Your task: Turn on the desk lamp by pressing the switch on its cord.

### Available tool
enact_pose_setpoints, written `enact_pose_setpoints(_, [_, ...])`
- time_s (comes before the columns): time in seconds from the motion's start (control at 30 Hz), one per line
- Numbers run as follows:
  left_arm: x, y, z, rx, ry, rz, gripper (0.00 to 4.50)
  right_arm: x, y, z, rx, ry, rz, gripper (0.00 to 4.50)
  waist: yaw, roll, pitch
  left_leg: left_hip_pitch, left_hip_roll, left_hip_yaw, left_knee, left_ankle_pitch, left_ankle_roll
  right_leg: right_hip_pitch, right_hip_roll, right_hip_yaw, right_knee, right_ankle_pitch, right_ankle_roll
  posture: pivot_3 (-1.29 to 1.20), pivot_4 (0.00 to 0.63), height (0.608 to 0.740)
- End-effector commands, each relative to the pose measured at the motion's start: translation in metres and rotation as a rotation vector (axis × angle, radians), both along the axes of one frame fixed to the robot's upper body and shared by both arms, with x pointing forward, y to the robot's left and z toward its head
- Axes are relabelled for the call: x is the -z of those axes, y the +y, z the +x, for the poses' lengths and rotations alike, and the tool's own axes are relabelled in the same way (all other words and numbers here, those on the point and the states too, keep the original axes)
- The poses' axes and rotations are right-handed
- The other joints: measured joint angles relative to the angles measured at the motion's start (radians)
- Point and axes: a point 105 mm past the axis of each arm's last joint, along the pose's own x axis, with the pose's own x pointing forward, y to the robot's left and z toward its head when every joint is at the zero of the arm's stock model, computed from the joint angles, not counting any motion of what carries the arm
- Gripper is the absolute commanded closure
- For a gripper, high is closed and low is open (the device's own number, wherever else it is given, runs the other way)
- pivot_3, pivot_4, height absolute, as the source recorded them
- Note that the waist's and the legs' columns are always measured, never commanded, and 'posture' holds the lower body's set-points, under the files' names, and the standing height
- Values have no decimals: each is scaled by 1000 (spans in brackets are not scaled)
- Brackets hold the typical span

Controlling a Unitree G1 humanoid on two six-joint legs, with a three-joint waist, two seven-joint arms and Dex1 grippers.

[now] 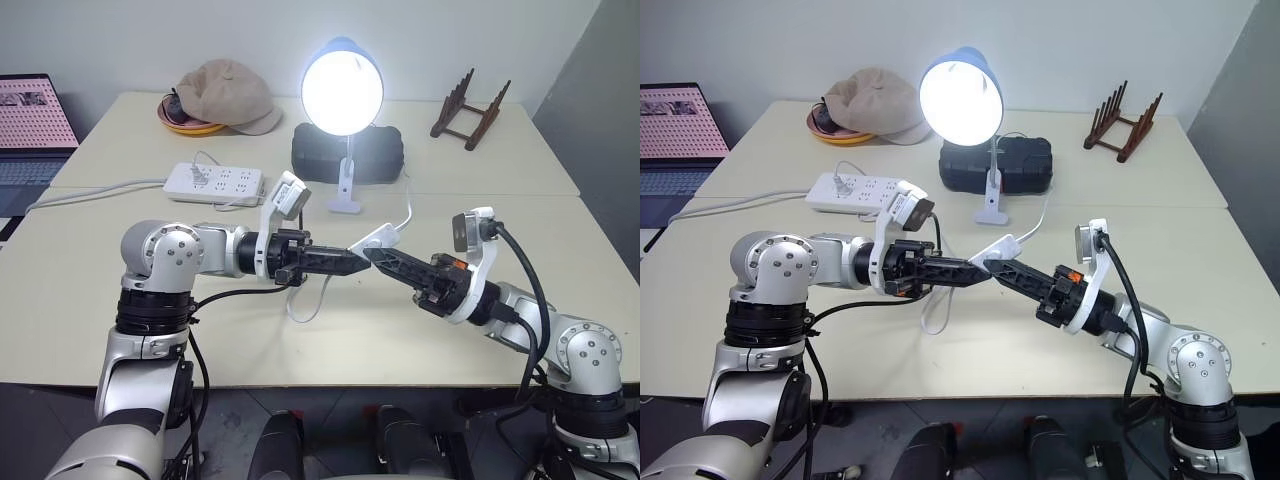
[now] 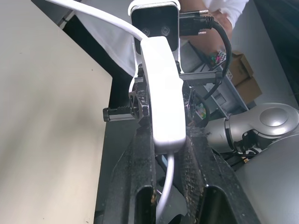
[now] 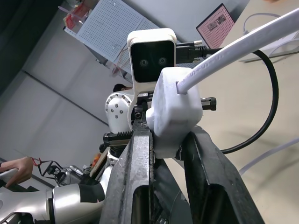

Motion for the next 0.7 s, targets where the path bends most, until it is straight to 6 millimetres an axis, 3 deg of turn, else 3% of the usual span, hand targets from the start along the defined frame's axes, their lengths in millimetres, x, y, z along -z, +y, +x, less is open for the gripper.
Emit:
enact_pose_setpoints(0.03, [-1, 1, 1, -1, -70, 25, 4110, -4, -6, 0, 41, -51, -51, 3997, 0, 0, 0, 0, 0, 0, 0, 0, 0, 0, 0, 0, 0, 0, 0, 0, 150, 740])
enact_pose_setpoints(0.1, [1, 2, 5, -10, -90, 41, 4110, -2, -9, -2, 46, -49, -67, 3293, 1, 0, 0, 0, 0, 0, 0, 0, 0, 0, 0, 0, 0, 0, 0, 0, 150, 740])
enact_pose_setpoints(0.23, [10, 4, 15, -22, -177, 101, 4110, 9, -19, -6, 90, -64, -164, 2305, 4, 0, 0, 0, 0, 0, 0, 0, 0, 0, 0, 0, -1, 0, -1, 0, 150, 740])
enact_pose_setpoints(0.37, [44, 2, 49, -78, -457, 305, 4110, 42, -49, -16, 260, -169, -506, 1497, 18, 0, 0, -1, -1, 1, -1, 0, 0, -1, -1, 0, -2, -1, -1, 0, 150, 740])
enact_pose_setpoints(0.6, [89, 4, 88, -65, -802, 559, 4110, 48, -57, -10, 470, -410, -755, 82, 22, 2, -1, -3, -2, 5, 0, 0, 0, -2, -4, 2, -5, 0, 0, 0, 150, 740])
enact_pose_setpoints(0.7, [97, 3, 98, -49, -894, 609, 4110, 50, -53, -8, 492, -485, -812, 36, 21, 2, -1, -3, -2, 5, 0, 0, 0, -3, -3, 2, -5, 0, 0, 0, 150, 740])
